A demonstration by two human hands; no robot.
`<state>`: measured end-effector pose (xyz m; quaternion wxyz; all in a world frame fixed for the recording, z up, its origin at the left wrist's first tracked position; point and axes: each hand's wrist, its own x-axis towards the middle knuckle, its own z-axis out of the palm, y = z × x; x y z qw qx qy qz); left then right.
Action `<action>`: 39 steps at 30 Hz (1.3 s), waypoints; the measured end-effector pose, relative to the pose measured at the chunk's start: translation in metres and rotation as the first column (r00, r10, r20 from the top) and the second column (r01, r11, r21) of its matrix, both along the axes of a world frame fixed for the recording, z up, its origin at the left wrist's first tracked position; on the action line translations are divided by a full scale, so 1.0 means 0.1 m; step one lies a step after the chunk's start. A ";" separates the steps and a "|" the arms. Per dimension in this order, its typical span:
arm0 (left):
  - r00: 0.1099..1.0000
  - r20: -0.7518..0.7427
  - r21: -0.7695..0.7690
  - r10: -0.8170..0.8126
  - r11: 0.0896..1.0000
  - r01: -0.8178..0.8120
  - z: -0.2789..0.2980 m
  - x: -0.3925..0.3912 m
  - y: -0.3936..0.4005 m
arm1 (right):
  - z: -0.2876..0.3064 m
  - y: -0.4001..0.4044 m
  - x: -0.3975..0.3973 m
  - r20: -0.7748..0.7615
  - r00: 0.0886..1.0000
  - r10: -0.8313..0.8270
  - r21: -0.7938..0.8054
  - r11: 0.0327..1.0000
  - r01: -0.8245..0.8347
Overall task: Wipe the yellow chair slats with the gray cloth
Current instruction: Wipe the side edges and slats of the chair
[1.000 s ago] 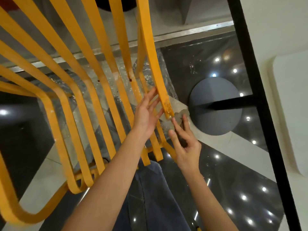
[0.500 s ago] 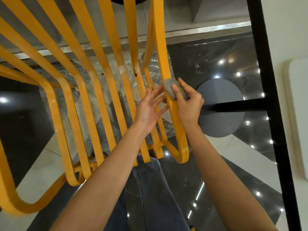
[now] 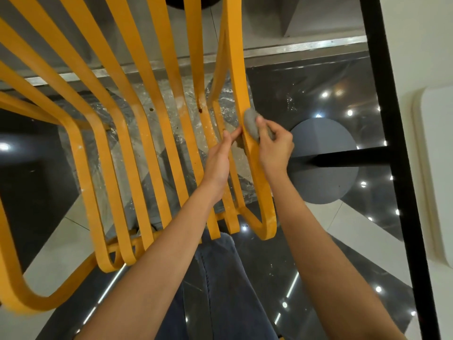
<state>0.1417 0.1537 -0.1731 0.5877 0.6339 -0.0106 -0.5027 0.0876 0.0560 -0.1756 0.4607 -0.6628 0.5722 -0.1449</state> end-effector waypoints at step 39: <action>0.785 0.608 0.216 -0.121 0.976 -0.017 -0.28 -0.40 -0.13 | -0.02 -0.59 0.83 0.176 0.967 0.185 -0.128 0.978 -0.164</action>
